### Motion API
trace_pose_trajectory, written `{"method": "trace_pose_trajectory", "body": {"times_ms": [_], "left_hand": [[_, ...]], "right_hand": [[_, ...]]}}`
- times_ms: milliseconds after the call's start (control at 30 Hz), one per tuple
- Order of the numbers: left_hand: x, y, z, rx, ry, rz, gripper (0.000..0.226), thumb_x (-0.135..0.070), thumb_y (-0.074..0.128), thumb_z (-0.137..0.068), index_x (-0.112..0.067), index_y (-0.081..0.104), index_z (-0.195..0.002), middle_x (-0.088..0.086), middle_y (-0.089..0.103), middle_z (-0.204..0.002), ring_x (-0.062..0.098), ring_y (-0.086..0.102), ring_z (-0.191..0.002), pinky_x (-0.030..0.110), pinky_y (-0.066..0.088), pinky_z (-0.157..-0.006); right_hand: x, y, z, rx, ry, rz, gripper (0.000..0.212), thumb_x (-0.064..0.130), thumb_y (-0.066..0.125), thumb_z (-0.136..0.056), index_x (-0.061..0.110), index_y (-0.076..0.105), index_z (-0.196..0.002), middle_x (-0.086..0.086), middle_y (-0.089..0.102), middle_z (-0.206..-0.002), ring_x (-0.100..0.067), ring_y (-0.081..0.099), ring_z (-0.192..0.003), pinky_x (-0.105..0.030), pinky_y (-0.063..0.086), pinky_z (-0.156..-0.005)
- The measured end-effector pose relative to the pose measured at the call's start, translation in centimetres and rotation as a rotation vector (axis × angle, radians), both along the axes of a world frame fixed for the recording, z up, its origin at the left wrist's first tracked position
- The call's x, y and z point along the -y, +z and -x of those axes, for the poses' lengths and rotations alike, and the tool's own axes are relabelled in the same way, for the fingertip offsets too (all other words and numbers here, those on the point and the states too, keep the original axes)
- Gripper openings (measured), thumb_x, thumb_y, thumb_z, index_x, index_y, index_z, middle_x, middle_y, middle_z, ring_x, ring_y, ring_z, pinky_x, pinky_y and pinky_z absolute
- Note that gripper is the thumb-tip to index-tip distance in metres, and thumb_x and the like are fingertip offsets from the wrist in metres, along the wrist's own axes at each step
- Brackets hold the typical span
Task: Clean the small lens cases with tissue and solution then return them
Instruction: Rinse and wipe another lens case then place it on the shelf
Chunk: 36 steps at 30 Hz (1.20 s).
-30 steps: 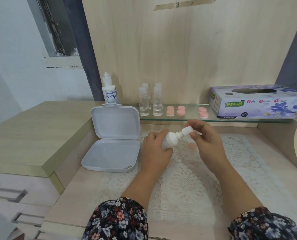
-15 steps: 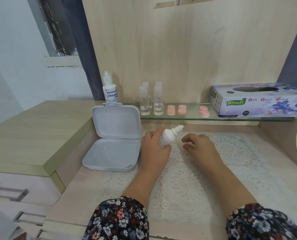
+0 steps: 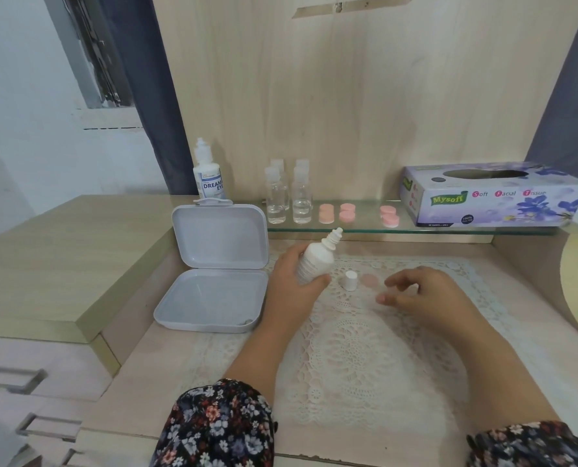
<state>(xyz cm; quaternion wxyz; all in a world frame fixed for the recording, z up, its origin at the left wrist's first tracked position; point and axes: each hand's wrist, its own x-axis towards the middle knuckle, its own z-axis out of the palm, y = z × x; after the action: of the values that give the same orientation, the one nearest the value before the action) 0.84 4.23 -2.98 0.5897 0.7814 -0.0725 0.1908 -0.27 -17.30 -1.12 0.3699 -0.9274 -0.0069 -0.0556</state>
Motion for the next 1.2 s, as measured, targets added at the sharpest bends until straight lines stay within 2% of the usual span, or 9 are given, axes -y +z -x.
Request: {"method": "trace_pose_trajectory", "body": {"times_ms": [133,233,367,500,600,700,833,1033,1200], "left_hand": [[-0.1,0.1,-0.1,-0.054,-0.059,0.089,0.05,-0.02,0.08,-0.074,-0.046,0.054,-0.107,-0.019,0.06,-0.104,-0.003,0.058,-0.09,0.025,0.052,-0.08],[0.1,0.2,0.0,-0.093,-0.092,0.152,0.049,-0.022,0.082,-0.072,-0.04,0.054,-0.108,-0.014,0.061,-0.108,0.0,0.06,-0.093,0.024,0.052,-0.077],[-0.1,0.7,0.2,-0.202,-0.166,0.3,0.044,-0.022,0.078,-0.078,-0.03,0.057,-0.115,0.0,0.063,-0.111,0.014,0.064,-0.091,0.032,0.056,-0.074],[0.0,1.3,0.5,-0.354,-0.316,0.639,0.033,-0.018,0.072,-0.082,-0.019,0.06,-0.113,0.005,0.064,-0.102,0.021,0.066,-0.081,0.028,0.053,-0.056],[-0.1,1.5,0.4,-0.433,-0.369,0.813,0.021,-0.018,0.059,-0.091,-0.013,0.059,-0.111,0.01,0.06,-0.1,0.02,0.061,-0.071,0.024,0.044,-0.048],[-0.4,1.5,0.2,-0.458,-0.356,0.911,0.029,-0.017,0.057,-0.089,-0.007,0.051,-0.116,0.015,0.06,-0.099,0.022,0.06,-0.065,0.024,0.043,-0.045],[-0.6,1.6,0.0,-0.437,-0.347,0.959,0.042,-0.023,0.066,-0.074,-0.016,0.048,-0.112,0.016,0.06,-0.097,0.021,0.056,-0.056,0.022,0.039,-0.04],[-0.6,1.7,0.0,-0.456,-0.312,1.015,0.031,-0.027,0.069,-0.073,-0.014,0.054,-0.098,0.009,0.062,-0.08,0.015,0.046,-0.048,0.018,0.03,-0.034],[-0.8,1.6,-0.2,-0.482,-0.312,1.117,0.03,-0.013,0.067,-0.073,-0.011,0.054,-0.1,0.011,0.057,-0.086,0.014,0.043,-0.051,0.017,0.03,-0.036]], "right_hand": [[0.4,0.0,0.3,-0.043,0.018,0.069,0.045,0.044,0.085,-0.064,0.028,0.071,-0.103,0.011,0.055,-0.096,-0.008,0.053,-0.091,-0.026,0.039,-0.073],[-0.2,-0.3,0.1,-0.052,0.041,0.138,0.044,0.046,0.083,-0.066,0.028,0.07,-0.103,0.012,0.053,-0.094,-0.007,0.051,-0.09,-0.026,0.038,-0.073],[-0.9,-0.7,-0.1,-0.024,0.053,0.171,0.037,0.044,0.079,-0.073,0.028,0.069,-0.105,0.014,0.053,-0.093,-0.006,0.05,-0.088,-0.025,0.038,-0.07],[-1.3,-0.6,0.2,0.009,0.035,-0.105,0.018,0.033,0.076,-0.08,0.029,0.067,-0.094,0.012,0.065,-0.09,-0.007,0.059,-0.078,-0.021,0.041,-0.062],[-1.5,-0.4,0.2,0.003,0.014,-0.307,0.016,0.026,0.079,-0.077,0.029,0.069,-0.09,0.007,0.07,-0.085,-0.007,0.065,-0.075,-0.018,0.042,-0.06],[-1.6,-0.3,0.0,-0.042,0.018,-0.418,0.018,0.024,0.083,-0.072,0.027,0.072,-0.086,0.001,0.072,-0.082,-0.009,0.067,-0.07,-0.021,0.045,-0.063],[-1.7,-0.2,-0.1,-0.057,0.03,-0.442,0.022,0.024,0.084,-0.071,0.028,0.073,-0.09,-0.001,0.072,-0.085,-0.012,0.068,-0.075,-0.021,0.045,-0.066],[-2.0,-0.2,-0.2,-0.058,0.071,-0.358,0.019,0.028,0.079,-0.077,0.033,0.072,-0.094,0.004,0.062,-0.078,-0.004,0.057,-0.062,-0.017,0.039,-0.059],[-2.0,-0.2,-0.2,-0.037,0.06,-0.405,0.014,0.028,0.077,-0.08,0.032,0.07,-0.092,0.002,0.07,-0.077,0.001,0.057,-0.052,-0.013,0.039,-0.048]]}}
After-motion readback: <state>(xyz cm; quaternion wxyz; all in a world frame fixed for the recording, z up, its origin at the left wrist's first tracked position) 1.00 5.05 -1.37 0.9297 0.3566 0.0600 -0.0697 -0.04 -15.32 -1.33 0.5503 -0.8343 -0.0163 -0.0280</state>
